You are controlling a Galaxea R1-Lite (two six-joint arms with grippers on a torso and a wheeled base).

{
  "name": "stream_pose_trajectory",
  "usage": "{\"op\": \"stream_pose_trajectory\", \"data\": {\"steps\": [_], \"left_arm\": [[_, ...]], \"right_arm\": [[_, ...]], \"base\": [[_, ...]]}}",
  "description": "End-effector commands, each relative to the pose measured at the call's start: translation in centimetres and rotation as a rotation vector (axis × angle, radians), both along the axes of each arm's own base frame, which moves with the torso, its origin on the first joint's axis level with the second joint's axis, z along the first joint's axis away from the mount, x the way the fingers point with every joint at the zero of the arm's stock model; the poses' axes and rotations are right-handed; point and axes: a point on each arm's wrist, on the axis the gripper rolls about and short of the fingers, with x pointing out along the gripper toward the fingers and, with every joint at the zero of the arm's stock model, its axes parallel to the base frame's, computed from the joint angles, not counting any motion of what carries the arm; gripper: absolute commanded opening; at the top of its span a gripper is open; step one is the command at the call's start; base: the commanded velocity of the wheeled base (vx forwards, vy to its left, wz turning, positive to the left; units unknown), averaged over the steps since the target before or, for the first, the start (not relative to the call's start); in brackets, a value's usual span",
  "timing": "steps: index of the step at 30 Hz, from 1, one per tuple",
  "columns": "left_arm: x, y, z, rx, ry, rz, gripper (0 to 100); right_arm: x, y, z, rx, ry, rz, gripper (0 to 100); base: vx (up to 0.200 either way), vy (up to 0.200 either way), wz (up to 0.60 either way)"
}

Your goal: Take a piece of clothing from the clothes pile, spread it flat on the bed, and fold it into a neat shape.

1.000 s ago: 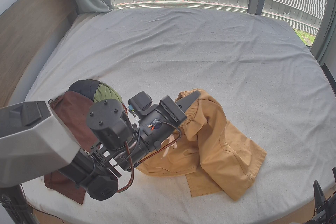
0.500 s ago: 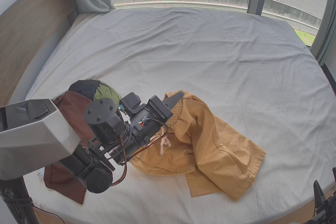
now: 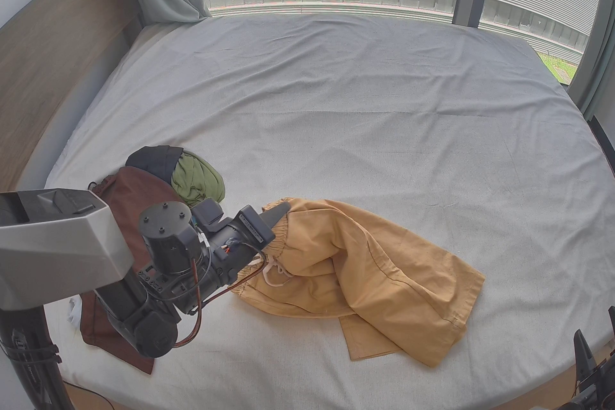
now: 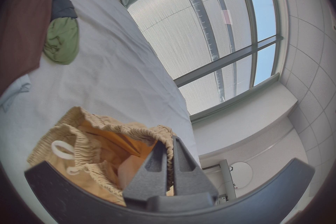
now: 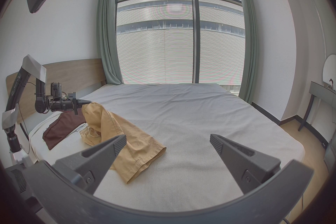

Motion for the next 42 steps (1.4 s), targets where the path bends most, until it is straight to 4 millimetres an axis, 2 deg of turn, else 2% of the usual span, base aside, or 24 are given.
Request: {"op": "stream_pose_trajectory", "data": {"steps": [1, 7, 9, 13, 23, 42], "left_arm": [[0.3, 1.7, -0.7, 0.021, 0.025, 0.049, 0], [1.1, 3.9, -0.8, 0.085, -0.004, 0.112, 0], [1.1, 4.3, -1.0, 0.112, -0.008, 0.121, 0], [0.5, 6.3, -1.9, 0.203, 0.007, 0.158, 0], [0.9, 8.5, -3.0, 0.266, 0.029, 0.203, 0], [1.0, 8.2, -4.0, 0.278, 0.051, 0.166, 0]], "right_arm": [[0.0, 0.0, -0.5, 0.000, 0.001, 0.001, 100], [0.0, 0.0, -0.5, 0.000, 0.000, 0.000, 100], [0.0, 0.0, -0.5, 0.000, 0.000, 0.001, 100], [0.0, 0.0, -0.5, 0.000, 0.000, 0.001, 100], [0.0, 0.0, -0.5, -0.002, 0.000, 0.001, 100], [0.0, 0.0, -0.5, -0.005, 0.001, 0.004, 100]], "base": [[0.000, 0.000, 0.00], [0.000, 0.000, 0.00], [0.000, 0.000, 0.00], [0.000, 0.000, 0.00], [0.000, 0.000, 0.00], [0.000, 0.000, 0.00]]}}
